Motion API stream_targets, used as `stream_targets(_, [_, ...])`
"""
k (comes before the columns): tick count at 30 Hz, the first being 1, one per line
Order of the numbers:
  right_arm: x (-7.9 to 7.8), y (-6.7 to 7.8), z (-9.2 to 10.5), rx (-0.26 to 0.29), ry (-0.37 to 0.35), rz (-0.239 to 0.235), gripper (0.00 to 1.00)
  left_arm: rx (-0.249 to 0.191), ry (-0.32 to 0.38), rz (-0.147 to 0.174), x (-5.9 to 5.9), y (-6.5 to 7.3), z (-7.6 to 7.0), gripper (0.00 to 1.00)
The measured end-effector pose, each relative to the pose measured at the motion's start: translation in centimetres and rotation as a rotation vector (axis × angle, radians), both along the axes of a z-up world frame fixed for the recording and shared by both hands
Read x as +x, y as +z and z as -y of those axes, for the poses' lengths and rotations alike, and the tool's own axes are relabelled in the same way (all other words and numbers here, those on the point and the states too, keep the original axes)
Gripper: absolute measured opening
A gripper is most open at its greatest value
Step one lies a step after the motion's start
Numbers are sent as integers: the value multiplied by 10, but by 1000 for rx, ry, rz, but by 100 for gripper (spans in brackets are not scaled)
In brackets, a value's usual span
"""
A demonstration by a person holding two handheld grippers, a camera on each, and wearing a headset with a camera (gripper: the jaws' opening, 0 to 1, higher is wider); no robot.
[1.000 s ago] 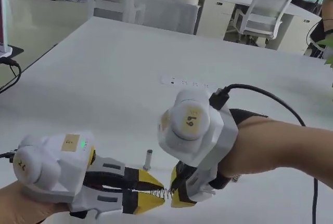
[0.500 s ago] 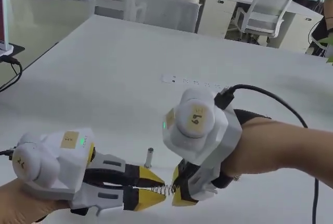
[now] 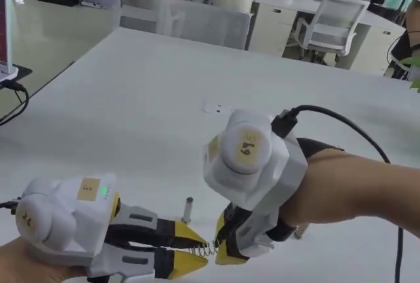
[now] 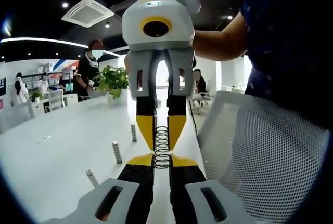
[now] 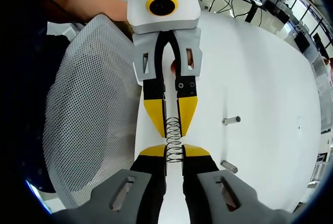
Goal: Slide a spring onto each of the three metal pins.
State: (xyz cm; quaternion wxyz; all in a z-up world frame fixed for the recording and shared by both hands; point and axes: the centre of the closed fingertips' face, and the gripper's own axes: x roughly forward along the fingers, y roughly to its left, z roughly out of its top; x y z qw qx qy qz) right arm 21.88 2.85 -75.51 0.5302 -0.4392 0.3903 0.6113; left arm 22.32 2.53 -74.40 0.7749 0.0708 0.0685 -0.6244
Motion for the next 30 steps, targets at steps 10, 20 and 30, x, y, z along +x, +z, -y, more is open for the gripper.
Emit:
stream_targets(10, [-3,9,-6,-7,3,1,7,-5,-1,7,-1,0,0,3])
stream_targets(20, [-3,16,-12,-20,-2,2,7,-17,6,15,0,2,0,3])
stream_targets(30, [-5,21,-17,3,-14,-12,7,-22,4,18,0,1,4,3])
